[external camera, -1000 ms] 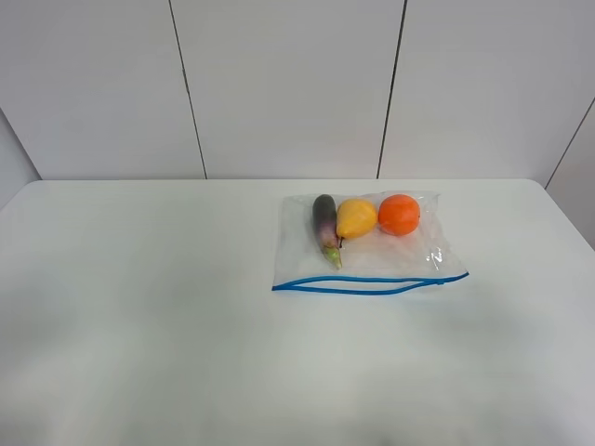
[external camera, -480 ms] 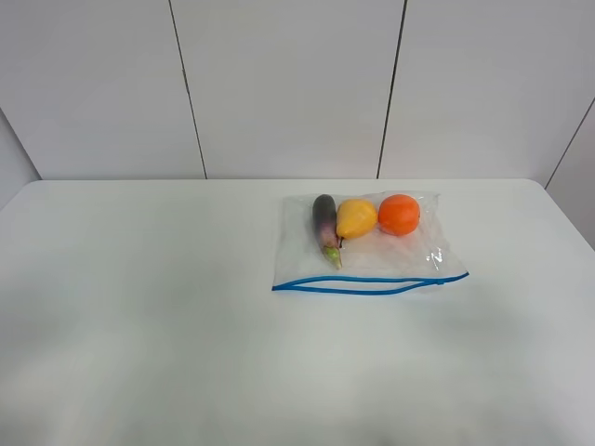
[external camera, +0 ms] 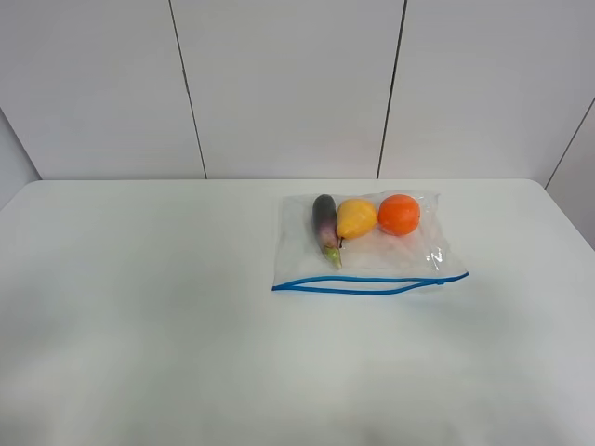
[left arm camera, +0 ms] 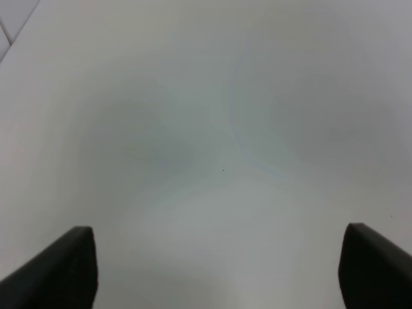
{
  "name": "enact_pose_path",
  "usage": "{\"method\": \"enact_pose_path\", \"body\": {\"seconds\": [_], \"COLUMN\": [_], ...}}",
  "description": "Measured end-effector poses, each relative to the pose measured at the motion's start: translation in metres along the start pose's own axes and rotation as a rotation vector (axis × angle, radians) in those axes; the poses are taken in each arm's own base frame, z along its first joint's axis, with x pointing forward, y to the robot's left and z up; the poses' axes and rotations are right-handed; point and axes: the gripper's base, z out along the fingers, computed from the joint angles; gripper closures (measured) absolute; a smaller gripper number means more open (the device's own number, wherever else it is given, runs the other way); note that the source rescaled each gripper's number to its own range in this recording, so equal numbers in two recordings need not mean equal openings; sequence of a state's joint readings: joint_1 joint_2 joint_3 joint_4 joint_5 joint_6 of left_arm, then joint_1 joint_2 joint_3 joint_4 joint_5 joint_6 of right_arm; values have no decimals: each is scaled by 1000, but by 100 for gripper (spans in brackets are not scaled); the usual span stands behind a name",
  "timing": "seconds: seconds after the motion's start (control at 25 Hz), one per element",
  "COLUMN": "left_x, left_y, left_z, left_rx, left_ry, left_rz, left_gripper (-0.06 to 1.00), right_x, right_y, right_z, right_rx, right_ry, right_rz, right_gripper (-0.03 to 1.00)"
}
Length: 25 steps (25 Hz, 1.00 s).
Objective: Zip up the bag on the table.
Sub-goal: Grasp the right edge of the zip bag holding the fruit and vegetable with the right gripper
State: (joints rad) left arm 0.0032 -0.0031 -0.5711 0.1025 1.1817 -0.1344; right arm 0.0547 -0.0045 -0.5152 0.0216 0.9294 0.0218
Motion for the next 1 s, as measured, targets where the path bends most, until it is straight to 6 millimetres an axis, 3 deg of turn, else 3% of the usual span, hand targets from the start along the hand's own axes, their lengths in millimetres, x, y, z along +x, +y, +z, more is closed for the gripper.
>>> {"method": "enact_pose_path", "body": {"seconds": [0.28, 0.72, 1.0], "left_x": [0, 0, 0], "left_y": [0, 0, 0], "left_z": [0, 0, 0], "left_rx": [1, 1, 1], "left_ry": [0, 0, 0], "left_rz": [0, 0, 0], "left_gripper": [-6, -6, -6], "right_x": [-18, -64, -80], "right_y": [0, -2, -7], "right_z": [28, 108, 154], "right_rx": [5, 37, 86], "right_ry": [45, 204, 274], "right_rz": [1, -7, -25], "right_gripper": [14, 14, 14]}}
